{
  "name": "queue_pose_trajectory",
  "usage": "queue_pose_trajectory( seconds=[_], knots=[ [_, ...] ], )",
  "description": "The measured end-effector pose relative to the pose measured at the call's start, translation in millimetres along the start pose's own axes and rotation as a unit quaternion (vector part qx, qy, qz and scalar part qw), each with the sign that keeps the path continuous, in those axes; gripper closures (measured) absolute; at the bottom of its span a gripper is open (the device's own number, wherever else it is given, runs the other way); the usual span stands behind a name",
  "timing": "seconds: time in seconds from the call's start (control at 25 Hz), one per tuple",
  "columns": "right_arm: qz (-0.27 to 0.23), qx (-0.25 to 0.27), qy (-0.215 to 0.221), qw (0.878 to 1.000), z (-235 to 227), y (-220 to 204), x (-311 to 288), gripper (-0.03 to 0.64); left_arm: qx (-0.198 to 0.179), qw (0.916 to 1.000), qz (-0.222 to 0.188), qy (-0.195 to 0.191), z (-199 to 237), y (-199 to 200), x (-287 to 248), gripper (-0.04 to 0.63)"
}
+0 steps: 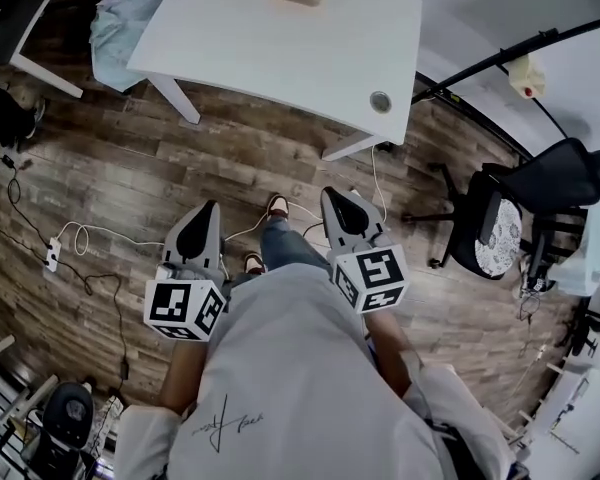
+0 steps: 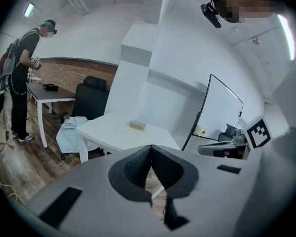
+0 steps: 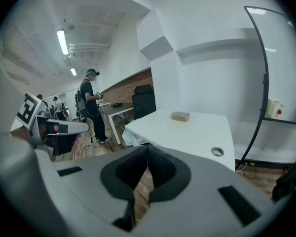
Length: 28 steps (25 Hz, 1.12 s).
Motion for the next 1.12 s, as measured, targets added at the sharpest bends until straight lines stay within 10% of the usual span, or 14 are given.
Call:
queue_pose_trajectory(
  seconds=[1.12],
  knots=[
    [-0.015, -0.108, 0.002, 0.994, -115.6, 44.4, -104.7, 0.607, -0.049, 0.9982, 0.004, -0.034, -7.5, 70.1, -181.5, 0.588]
  ],
)
Point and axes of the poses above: the fingertips, and each gripper's own axes: x backward along the fingers, z to its left, y out of its top, the point moved 7 cm from there along x, backward along the fingers, and after that the axes turned 2 degrees about x, right-handed, at the moved point
